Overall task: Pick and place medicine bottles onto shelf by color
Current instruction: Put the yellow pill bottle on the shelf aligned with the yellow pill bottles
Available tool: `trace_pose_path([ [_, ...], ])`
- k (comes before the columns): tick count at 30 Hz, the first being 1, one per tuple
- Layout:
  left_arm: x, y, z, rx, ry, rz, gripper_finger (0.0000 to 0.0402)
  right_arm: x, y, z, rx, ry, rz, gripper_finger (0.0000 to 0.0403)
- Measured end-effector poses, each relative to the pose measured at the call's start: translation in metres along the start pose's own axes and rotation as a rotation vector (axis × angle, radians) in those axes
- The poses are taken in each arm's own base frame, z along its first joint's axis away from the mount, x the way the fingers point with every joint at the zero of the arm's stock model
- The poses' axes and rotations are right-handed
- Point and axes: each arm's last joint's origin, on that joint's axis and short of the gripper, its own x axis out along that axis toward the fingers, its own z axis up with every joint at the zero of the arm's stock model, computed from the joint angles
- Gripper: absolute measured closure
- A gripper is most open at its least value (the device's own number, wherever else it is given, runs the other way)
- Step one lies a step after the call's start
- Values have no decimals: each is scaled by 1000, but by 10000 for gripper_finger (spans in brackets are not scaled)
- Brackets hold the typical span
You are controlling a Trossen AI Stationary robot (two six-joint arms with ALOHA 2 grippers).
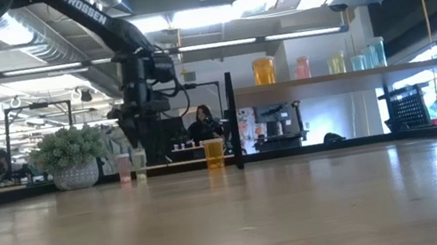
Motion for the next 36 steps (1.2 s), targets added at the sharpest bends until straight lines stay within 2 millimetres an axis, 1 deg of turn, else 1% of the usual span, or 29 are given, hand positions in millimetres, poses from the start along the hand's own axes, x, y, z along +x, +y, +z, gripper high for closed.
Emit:
trace_pose_path([
  [7, 12, -1, -9, 5, 46, 1, 243, 0, 0, 0, 0, 0, 0, 189],
  [10, 15, -1, -9, 7, 38, 0, 243, 0, 0, 0, 0, 0, 0, 189],
  [16, 16, -2, -6, 3, -1, -2, 243, 0, 0, 0, 0, 0, 0, 189],
  [27, 16, -2, -6, 4, 3, -2, 243, 0, 0, 0, 0, 0, 0, 189],
  [30, 16, -2, -6, 5, 3, -2, 250, 0, 0, 0, 0, 0, 0, 189],
  [36, 16, -1, -6, 7, 3, -1, 280, 0, 0, 0, 0, -1, 0, 189],
])
